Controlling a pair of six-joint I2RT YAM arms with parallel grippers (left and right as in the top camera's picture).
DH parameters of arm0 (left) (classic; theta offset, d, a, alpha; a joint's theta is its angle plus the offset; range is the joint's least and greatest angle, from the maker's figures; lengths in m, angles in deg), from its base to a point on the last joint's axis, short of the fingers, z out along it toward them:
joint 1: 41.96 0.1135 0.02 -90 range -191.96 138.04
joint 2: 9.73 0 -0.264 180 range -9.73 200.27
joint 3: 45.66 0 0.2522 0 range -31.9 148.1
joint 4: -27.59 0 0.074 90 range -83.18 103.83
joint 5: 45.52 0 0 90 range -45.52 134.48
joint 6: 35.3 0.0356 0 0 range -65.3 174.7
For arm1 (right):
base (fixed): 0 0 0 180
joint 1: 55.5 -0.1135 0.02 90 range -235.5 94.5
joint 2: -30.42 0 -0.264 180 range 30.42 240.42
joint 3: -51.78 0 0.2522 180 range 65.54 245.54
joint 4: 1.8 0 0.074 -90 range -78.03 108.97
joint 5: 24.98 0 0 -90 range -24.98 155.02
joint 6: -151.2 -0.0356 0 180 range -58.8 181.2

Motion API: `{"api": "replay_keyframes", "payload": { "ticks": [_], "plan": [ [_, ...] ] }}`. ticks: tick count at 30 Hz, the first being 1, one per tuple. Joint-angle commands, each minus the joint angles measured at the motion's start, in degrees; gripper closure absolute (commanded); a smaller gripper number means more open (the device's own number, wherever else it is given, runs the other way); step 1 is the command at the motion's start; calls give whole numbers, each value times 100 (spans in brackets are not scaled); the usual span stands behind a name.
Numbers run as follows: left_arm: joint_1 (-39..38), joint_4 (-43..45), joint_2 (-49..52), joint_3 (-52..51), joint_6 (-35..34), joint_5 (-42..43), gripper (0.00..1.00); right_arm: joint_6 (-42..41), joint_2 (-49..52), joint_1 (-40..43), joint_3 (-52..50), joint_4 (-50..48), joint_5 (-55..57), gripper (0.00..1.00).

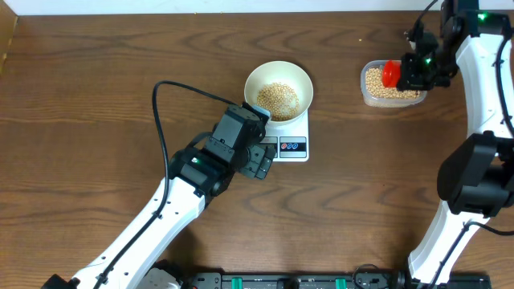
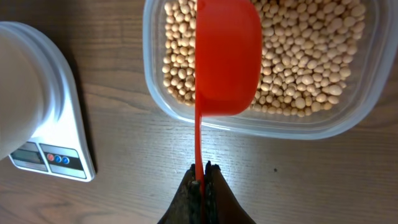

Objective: Scoop item into bowl and weigh 50g on scale
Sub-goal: 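Scoop more soybeans from the tub with the red scoop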

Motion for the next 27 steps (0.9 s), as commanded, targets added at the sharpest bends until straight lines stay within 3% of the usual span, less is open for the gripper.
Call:
{"api": "replay_keyframes", "payload": {
  "ticks": [1, 27],
  "plan": [
    [20, 7, -48, -11, 76, 50, 8, 107, -96, 20, -192, -111, 24, 99],
    [20, 7, -48, -11, 76, 50, 8, 4, -96, -48, -1292, -1078, -586, 99]
  ]
}}
